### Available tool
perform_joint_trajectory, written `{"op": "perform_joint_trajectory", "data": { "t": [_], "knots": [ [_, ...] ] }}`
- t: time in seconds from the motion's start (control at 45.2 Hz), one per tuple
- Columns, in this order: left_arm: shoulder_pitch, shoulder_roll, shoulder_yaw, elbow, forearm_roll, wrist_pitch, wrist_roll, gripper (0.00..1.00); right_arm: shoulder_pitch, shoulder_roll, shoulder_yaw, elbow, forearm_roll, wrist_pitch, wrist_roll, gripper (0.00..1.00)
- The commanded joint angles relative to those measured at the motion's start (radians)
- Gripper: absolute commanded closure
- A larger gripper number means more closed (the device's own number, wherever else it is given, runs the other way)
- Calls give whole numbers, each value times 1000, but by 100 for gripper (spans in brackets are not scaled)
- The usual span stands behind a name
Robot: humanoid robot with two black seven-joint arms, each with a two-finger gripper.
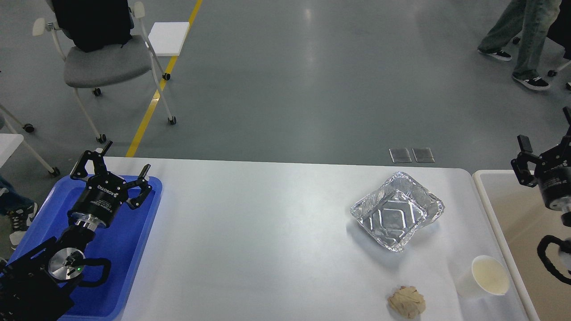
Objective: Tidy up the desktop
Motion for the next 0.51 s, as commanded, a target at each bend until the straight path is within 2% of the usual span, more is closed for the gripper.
{"op": "perform_joint_trajectory", "data": {
  "t": [0.0, 0.31, 0.487],
  "knots": [
    [0, 0, 0, 0, 0, 0, 0, 1, 0, -161, -43, 9, 8, 5, 0, 0],
    [0, 0, 0, 0, 0, 0, 0, 1, 48, -484, -208, 16, 14, 76, -2, 0],
    [-1, 0, 0, 0, 0, 0, 0, 1, 138, -651, -385, 32, -14, 156, -11, 0]
  ]
}}
